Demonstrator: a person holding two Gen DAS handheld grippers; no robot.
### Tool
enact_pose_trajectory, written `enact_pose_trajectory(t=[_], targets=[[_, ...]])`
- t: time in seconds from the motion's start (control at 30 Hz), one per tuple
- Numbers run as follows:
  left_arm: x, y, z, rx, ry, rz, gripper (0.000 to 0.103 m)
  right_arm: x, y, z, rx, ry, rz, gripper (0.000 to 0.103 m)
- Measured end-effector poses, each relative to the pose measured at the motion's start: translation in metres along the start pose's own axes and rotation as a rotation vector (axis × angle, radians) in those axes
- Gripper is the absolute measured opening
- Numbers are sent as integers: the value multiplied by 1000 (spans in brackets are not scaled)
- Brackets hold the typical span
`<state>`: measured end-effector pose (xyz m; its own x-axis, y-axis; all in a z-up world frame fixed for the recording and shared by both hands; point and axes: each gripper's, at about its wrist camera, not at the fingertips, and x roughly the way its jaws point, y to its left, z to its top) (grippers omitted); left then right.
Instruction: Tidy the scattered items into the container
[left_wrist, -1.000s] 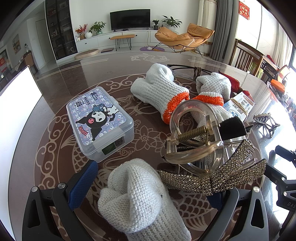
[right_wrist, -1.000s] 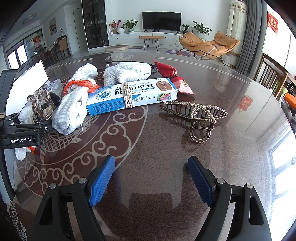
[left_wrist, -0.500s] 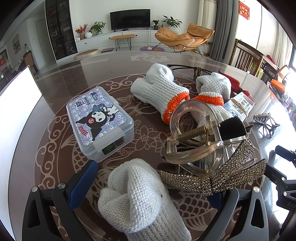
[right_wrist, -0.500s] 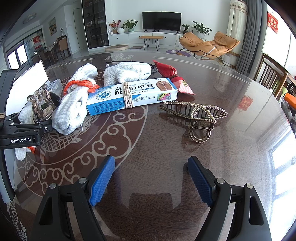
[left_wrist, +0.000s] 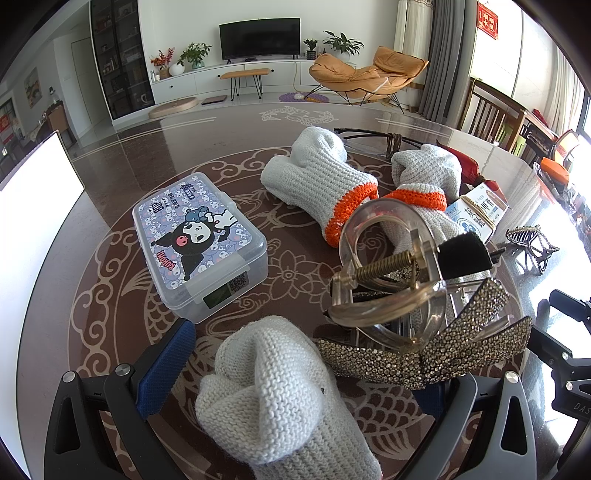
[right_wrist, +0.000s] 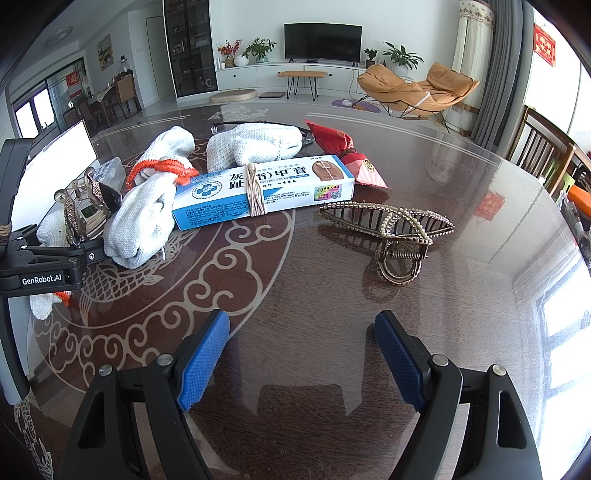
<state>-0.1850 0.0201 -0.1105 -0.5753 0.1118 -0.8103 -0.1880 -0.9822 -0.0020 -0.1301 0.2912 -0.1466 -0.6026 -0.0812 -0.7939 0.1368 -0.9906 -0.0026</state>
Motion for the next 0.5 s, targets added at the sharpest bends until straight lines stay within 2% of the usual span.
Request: enact_pose_trajectory(t=[0.5], targets=[[0,0,0,0,0,0,103,0,0,0,0,0,0,82]])
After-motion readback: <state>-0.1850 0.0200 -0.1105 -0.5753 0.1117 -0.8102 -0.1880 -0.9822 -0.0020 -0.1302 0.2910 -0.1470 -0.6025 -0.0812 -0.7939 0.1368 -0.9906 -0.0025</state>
